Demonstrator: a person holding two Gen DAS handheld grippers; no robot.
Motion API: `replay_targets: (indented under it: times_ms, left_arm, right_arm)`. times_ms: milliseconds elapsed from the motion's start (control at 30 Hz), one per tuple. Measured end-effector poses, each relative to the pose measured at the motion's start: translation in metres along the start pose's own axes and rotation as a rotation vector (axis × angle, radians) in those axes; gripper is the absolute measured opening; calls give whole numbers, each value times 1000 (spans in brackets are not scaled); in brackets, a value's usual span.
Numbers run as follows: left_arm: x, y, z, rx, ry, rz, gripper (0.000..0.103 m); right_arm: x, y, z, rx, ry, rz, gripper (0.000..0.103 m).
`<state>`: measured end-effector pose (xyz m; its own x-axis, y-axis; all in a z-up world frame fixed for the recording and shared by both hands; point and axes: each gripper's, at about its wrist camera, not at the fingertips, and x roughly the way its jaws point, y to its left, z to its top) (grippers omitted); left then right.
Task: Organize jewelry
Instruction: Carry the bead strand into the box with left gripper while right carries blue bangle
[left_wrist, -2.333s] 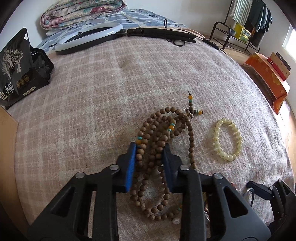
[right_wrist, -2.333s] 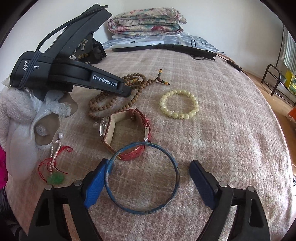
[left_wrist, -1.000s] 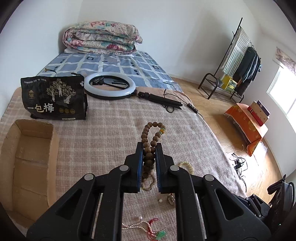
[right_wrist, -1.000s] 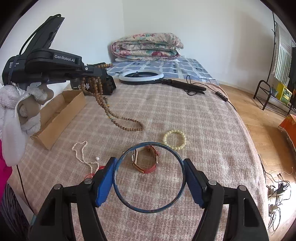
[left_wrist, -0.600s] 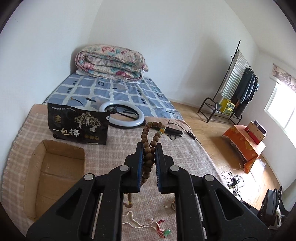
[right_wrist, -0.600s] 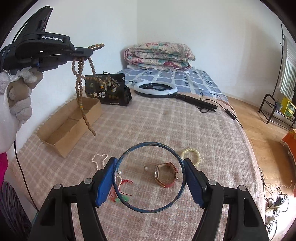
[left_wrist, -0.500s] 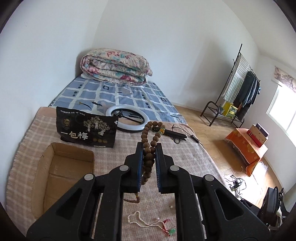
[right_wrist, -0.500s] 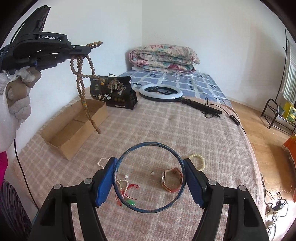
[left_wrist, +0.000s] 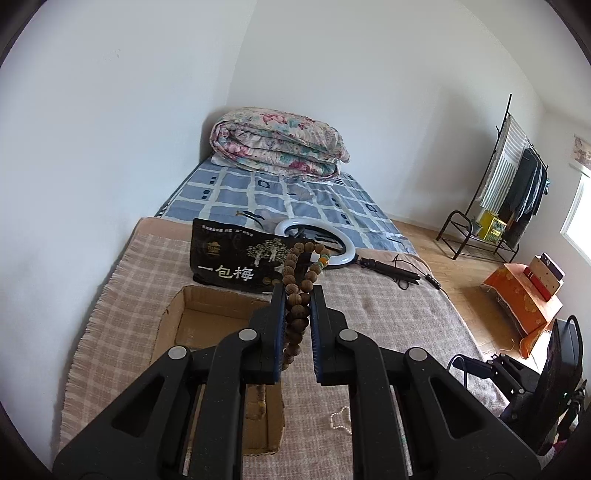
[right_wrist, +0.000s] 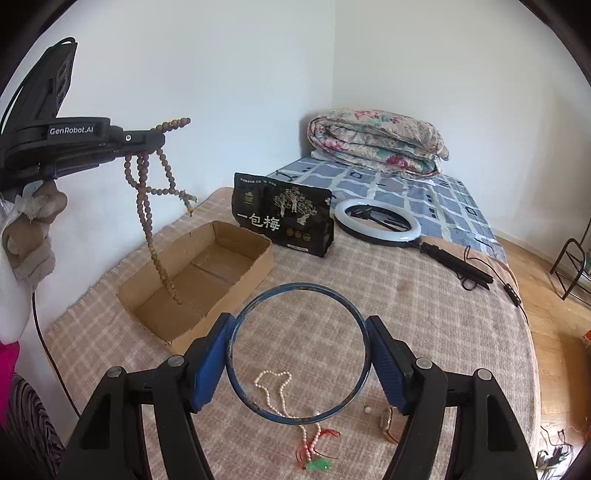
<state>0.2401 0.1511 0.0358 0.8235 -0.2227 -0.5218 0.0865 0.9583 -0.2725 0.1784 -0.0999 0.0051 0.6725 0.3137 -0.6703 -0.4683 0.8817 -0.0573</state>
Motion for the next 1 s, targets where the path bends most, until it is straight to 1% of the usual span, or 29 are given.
replay_targets:
  times_ms: [200, 333, 533, 767, 1000]
  left_arm:
    - [-1, 31, -9, -30, 19, 42, 10]
    - [3, 46, -19, -33, 44, 72, 10]
    - [15, 70, -36, -50, 107, 98, 10]
    - [33, 94, -55, -73, 193, 119, 10]
    - [46, 104, -62, -88, 235, 145, 10]
  right_arm:
    - [27, 26, 25, -38, 3, 34, 73]
    - [51, 43, 38, -63, 17, 52, 73]
    - [93, 65, 52, -85, 50, 69, 73]
    - [141, 76, 61, -57, 99, 99, 73]
    - [177, 86, 71, -42, 128, 120, 73]
